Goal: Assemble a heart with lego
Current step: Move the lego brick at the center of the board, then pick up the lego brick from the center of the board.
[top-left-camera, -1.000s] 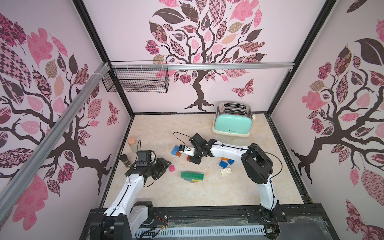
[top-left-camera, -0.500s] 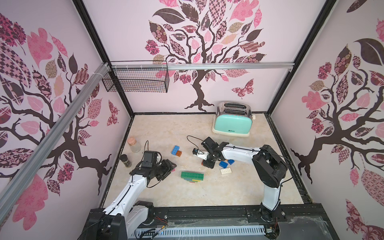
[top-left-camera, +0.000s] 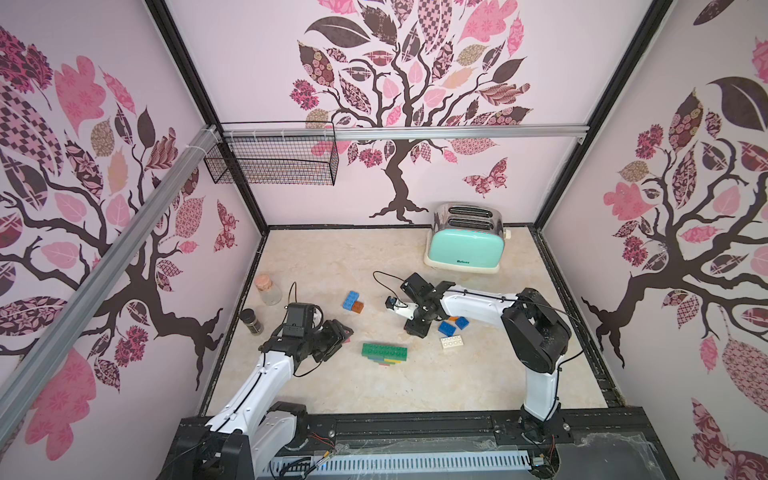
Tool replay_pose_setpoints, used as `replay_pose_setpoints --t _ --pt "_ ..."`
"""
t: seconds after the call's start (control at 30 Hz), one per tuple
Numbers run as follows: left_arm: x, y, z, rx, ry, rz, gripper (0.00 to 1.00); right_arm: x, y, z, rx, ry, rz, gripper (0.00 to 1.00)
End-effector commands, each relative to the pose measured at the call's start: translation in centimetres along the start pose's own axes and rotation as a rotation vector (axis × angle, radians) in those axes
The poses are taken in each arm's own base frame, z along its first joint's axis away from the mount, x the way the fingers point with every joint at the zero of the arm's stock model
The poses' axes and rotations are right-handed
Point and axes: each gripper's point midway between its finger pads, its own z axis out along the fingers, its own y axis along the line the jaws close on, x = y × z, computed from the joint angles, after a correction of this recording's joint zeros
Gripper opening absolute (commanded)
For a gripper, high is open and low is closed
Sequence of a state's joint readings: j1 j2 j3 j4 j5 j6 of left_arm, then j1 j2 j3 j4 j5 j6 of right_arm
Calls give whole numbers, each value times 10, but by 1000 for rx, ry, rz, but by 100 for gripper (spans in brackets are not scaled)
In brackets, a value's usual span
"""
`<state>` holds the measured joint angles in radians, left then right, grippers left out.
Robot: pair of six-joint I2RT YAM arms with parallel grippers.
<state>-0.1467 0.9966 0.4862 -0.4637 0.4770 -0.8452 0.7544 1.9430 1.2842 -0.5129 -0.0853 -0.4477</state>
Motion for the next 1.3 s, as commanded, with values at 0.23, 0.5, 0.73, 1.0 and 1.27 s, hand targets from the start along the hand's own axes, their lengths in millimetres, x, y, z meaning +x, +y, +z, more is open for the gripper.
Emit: replay_pose_setpoints --t 0.23,0.5,0.73,1.0,1.27 --pt "3 3 3 2 3 0 60 -4 3 1 -33 32 11 50" --pt "2 4 5 0 6 -2 60 -8 3 1 -38 27 11 49" --pt "2 4 5 -2 4 0 60 -6 6 3 -56 36 12 39" --pt "12 -1 3 13 70 46 64 -14 5 -9 -49 1 -3 33" --pt "32 -17 5 93 148 95 67 -32 3 -53 -16 -90 -36 33"
